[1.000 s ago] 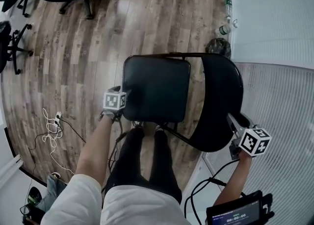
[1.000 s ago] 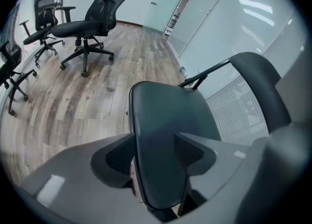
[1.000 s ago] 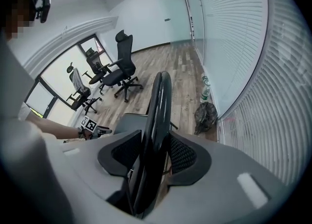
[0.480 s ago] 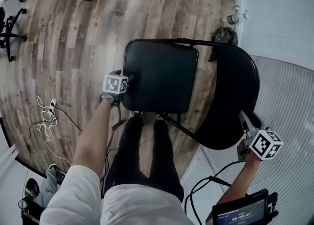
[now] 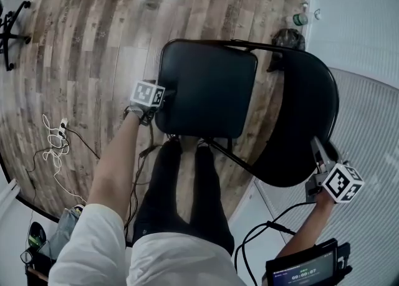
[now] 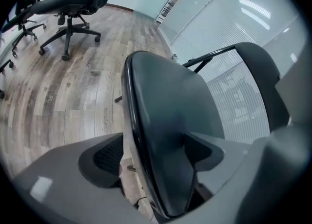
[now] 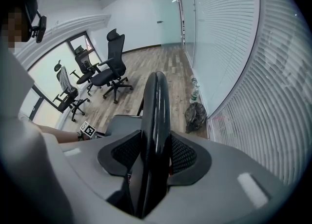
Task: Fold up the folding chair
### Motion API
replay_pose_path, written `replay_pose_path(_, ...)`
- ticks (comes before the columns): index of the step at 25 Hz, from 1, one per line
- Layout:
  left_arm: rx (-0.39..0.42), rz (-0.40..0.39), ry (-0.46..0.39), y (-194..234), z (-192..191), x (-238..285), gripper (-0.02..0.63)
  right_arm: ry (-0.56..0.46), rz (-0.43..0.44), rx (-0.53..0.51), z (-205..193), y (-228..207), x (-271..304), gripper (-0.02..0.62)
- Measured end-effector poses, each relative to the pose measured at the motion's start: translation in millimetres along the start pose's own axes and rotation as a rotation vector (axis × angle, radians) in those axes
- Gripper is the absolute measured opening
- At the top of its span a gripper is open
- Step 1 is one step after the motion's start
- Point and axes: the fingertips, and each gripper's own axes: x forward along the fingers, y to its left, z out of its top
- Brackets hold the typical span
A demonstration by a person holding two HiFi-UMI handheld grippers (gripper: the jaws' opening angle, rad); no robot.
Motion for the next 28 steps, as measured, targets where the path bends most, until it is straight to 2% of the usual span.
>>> replay_pose_path(4, -0.023, -0.026, -0.012, 4, -2, 5, 0.407, -0.031, -0.002, 0.002, 1, 0, -1, 0.173)
replay_pose_path(7, -0.041, -0.074, -0.018, 4, -2, 6, 0.423, -0.060, 0.000, 0.010, 4, 2, -3, 0.173)
replay_pose_path(10, -0.026, -0.116, -0.021, 2, 1, 6, 0.420, -0.085, -0.002, 0.028, 8, 1, -4, 0.172)
replay_pose_path(14, -0.055, -0.181, -0.024, -4, 0, 12, 0.414, -0.107, -0.002, 0.019, 10, 1, -4, 0.172)
replay_pose_path(16, -0.052, -0.195, -0.027, -5, 0, 13, 0.400, -0.106, -0.015, 0.004, 8, 1, -5, 0.172)
replay_pose_path(22, -0.026, -0.228, -0.037, -5, -1, 18, 0.413, -0.097, -0.035, -0.018, 5, 0, -5, 0.178)
replay_pose_path(28, -0.011, -0.330, -0.004, -8, 2, 23, 0.419, -0.082, -0.035, -0.023, 8, 2, -6, 0.179)
